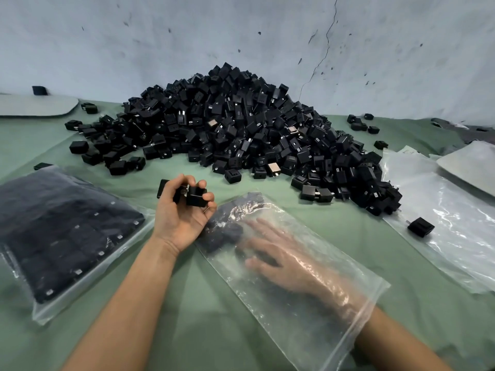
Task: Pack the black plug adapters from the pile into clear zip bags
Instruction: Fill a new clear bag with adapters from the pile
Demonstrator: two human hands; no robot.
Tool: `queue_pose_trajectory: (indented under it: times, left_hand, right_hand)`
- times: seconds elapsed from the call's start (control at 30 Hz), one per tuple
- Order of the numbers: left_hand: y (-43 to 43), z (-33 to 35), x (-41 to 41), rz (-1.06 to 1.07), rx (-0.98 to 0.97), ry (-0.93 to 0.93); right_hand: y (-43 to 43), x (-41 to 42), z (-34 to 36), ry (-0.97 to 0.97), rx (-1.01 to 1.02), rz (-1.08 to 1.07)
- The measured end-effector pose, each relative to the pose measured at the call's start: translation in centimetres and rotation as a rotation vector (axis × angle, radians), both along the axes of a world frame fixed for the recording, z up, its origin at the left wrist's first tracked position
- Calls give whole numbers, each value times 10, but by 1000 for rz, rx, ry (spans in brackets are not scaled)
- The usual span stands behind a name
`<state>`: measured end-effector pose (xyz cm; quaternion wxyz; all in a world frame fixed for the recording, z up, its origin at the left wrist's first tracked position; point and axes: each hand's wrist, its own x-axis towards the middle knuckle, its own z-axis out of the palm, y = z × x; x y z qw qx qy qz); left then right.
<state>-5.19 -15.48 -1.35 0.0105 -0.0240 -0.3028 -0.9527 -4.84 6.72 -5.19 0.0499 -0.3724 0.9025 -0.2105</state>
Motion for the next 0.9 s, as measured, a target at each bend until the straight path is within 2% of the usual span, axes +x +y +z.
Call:
queue_pose_trajectory:
  times: [0.2, 0.4, 0.5, 0.63, 0.73, 0.83, 0.9]
  left_hand:
    - [0, 0, -1, -3, 8, 6]
    - [-4, 3, 1, 38, -5, 12]
    - [-17, 5, 1, 172, -83, -6]
    - [-21, -2, -3, 420, -297, -122]
    - [-13, -6, -6, 431, -382, -136]
    - [-11, -9, -7, 434, -438, -125]
    - [-12, -10, -6, 431, -440, -117]
  right_hand:
    - [-11, -5, -21, -27, -205, 1]
    - [-20, 12, -1, -134, -369, 10]
    - [-18, 18, 17, -160, -203, 14]
    - [-15, 19, 27, -170, -90, 24]
    - [-17, 19, 25, -180, -82, 10]
    - [-8, 16, 15, -54, 20, 9]
    - [-4, 21, 9, -32, 14, 3]
